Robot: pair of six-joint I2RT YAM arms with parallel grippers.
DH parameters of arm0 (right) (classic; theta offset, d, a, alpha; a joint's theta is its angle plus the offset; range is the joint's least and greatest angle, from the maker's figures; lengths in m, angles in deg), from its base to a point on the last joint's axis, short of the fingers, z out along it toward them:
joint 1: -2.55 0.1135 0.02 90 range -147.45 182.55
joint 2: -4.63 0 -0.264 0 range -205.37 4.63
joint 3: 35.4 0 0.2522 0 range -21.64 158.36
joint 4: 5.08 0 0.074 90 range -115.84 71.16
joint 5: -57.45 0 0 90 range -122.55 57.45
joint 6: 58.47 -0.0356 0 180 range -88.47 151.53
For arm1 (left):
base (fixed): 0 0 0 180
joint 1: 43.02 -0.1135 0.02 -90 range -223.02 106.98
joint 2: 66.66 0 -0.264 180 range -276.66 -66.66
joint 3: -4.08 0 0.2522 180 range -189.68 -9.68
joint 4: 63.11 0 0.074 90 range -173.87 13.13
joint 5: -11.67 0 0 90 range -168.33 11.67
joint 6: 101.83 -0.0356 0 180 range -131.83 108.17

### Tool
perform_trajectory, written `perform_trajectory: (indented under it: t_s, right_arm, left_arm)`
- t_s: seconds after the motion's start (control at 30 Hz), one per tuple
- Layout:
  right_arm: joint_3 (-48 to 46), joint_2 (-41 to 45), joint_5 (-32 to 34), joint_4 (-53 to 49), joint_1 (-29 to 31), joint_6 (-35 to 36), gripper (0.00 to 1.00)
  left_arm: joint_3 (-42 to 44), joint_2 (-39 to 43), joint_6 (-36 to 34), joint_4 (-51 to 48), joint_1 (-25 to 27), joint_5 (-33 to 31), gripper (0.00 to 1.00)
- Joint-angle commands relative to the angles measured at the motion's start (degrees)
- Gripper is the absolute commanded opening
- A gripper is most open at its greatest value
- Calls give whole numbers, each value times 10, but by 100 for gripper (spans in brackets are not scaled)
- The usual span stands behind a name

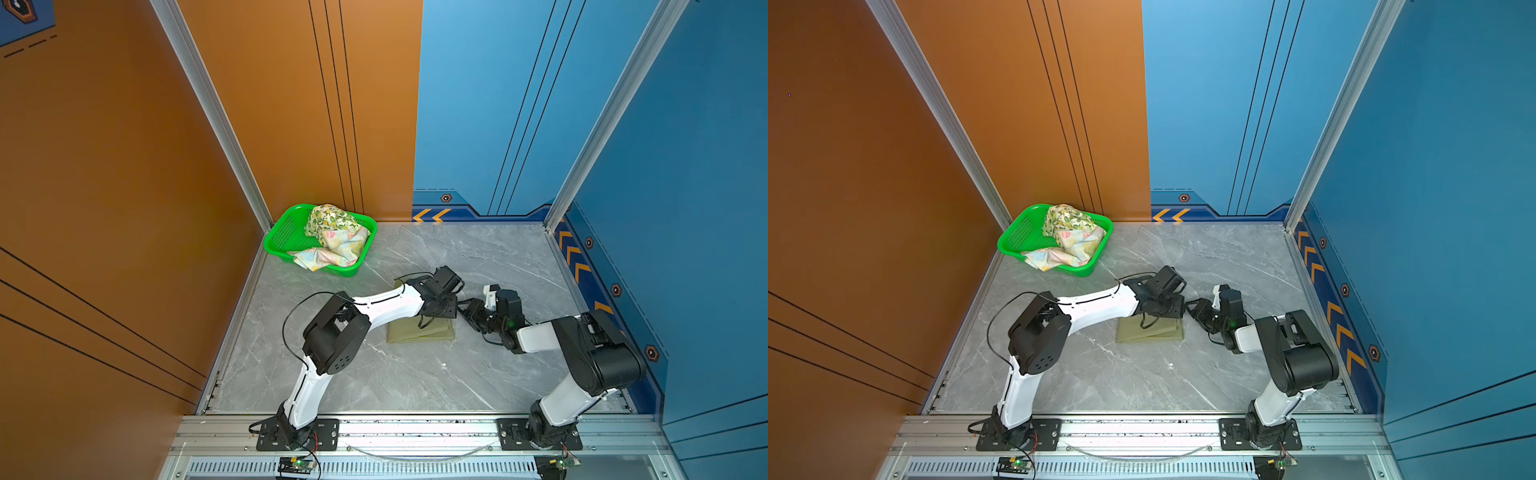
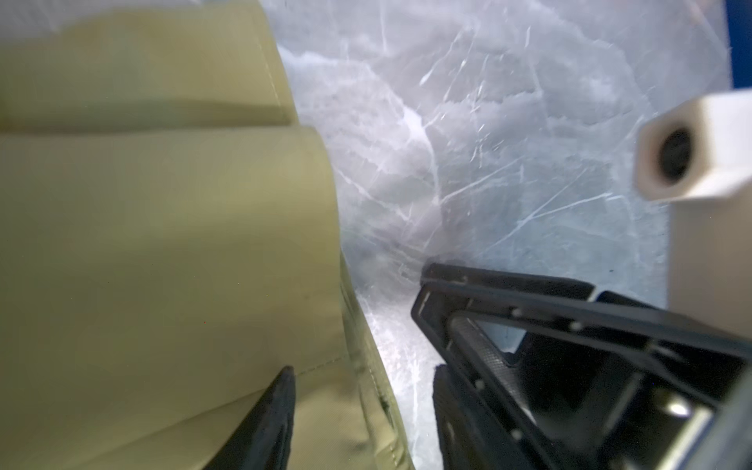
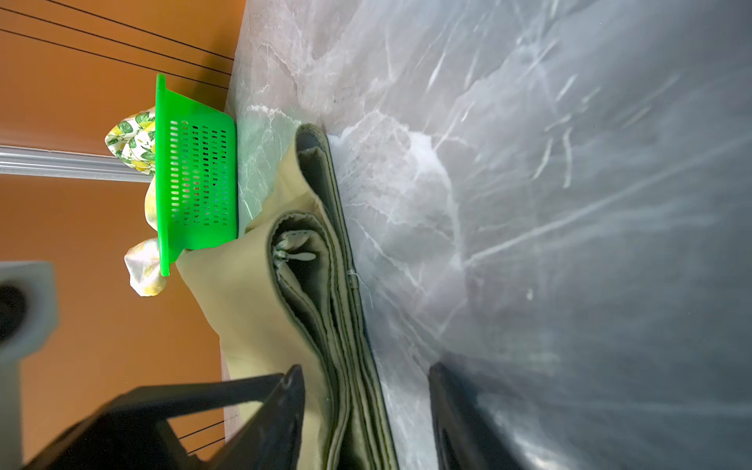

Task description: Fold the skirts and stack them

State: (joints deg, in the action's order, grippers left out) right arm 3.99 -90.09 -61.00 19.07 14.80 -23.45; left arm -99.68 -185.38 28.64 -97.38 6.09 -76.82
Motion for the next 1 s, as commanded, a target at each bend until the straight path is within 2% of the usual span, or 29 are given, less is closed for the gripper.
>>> perform_trajectory:
  t_s: [0.0, 0.17, 0.37, 0.53, 0.7, 0.87, 0.97]
  right_arm:
    - [-16, 2, 23, -101, -3, 36, 53]
    - [8, 17, 37, -162, 8, 75, 58]
    - [60, 35, 85, -261, 53, 130, 68]
    - [104, 29, 132, -329, 92, 162, 69]
    - [129, 18, 165, -366, 120, 178, 68]
    - [132, 8, 165, -365, 124, 170, 66]
    - [134, 9, 166, -367, 124, 168, 66]
  left_arm:
    - [5, 59, -12, 37, -16, 30, 58]
    - [28, 102, -28, 34, -32, 33, 58]
    - [101, 160, -50, 6, -47, -8, 52]
    - [168, 197, -55, 4, -48, -33, 44]
    - [216, 209, -51, 11, -32, -54, 24]
    - [219, 172, -45, 21, 2, -62, 5]
    - [205, 142, -43, 25, 23, -66, 0]
